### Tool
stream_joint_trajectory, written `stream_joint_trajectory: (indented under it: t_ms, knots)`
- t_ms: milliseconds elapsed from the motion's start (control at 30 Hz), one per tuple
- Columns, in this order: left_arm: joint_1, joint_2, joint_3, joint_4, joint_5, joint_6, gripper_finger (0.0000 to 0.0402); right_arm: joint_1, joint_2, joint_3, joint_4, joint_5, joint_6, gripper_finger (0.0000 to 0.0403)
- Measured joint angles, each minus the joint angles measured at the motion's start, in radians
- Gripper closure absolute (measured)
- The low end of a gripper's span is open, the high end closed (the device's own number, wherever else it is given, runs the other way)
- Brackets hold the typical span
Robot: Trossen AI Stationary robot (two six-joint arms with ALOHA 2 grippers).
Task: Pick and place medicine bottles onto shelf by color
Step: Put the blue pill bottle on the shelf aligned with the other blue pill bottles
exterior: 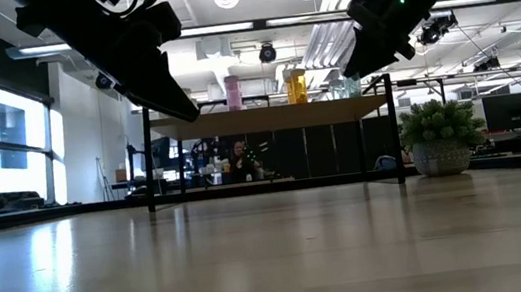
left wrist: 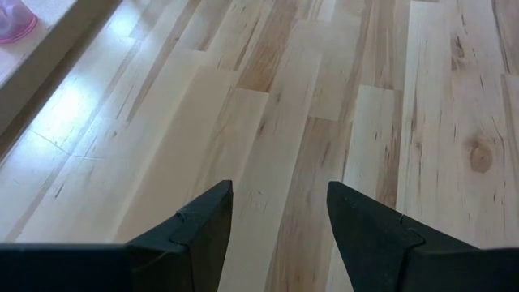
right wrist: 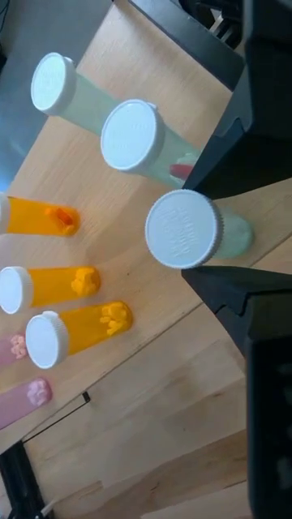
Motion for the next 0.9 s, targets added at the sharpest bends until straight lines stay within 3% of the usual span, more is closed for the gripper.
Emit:
stream_joint_trajectory:
  t_ms: [900]
  knots:
    - [0.000,0.000,0.000,0.000,0.000,0.000,0.0209,0.000,0.000,0.000,-0.018,0.000,-0.004,0.0272]
